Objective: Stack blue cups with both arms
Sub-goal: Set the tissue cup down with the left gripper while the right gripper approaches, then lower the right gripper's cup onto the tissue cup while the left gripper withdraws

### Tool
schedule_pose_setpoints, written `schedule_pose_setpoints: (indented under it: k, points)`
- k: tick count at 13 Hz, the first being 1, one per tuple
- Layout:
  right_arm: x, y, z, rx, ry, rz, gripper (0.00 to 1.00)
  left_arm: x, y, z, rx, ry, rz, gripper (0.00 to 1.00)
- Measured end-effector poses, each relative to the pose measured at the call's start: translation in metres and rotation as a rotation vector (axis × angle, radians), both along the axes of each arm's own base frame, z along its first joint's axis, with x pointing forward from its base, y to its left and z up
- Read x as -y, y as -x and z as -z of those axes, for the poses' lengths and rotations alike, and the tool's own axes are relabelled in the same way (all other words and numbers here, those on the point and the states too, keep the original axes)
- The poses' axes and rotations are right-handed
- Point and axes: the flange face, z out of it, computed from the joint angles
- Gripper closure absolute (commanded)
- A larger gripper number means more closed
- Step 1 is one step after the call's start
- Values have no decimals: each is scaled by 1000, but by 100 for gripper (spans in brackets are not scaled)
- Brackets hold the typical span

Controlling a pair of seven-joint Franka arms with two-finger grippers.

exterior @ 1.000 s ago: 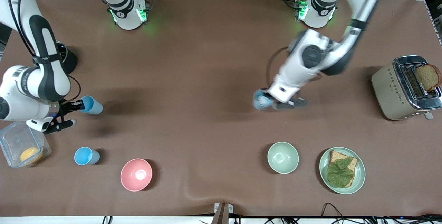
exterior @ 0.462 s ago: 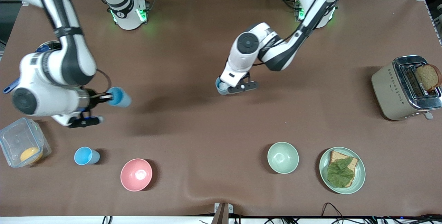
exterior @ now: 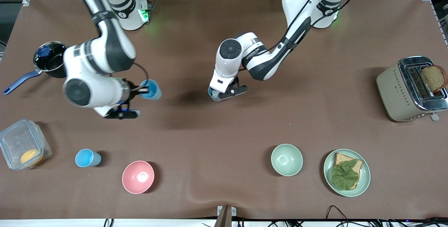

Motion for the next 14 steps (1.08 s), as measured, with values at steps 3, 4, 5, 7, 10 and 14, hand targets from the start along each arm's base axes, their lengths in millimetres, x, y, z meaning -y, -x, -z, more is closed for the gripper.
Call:
schedule_pose_setpoints:
  k: [3, 4, 5, 7, 10, 14]
  points:
    - [-47, 24, -6, 0, 28, 35, 100, -14, -28, -29, 37, 8, -40, 0]
    - [-57, 27, -5, 12, 36, 53, 100, -28, -45, -53, 52, 1, -68, 0]
    - [-62, 28, -3, 22, 36, 70, 100, -46, -60, -85, 72, -8, -97, 0]
    - [-68, 28, -1, 30, 13, 110, 100, -88, -82, -158, 126, -28, -148, 0]
    - [-106, 34, 5, 56, -23, 241, 100, -149, -96, -235, 178, -82, -119, 0]
    - [-175, 63, 34, 95, -8, 264, 100, -272, -132, -296, 185, -83, -22, 0]
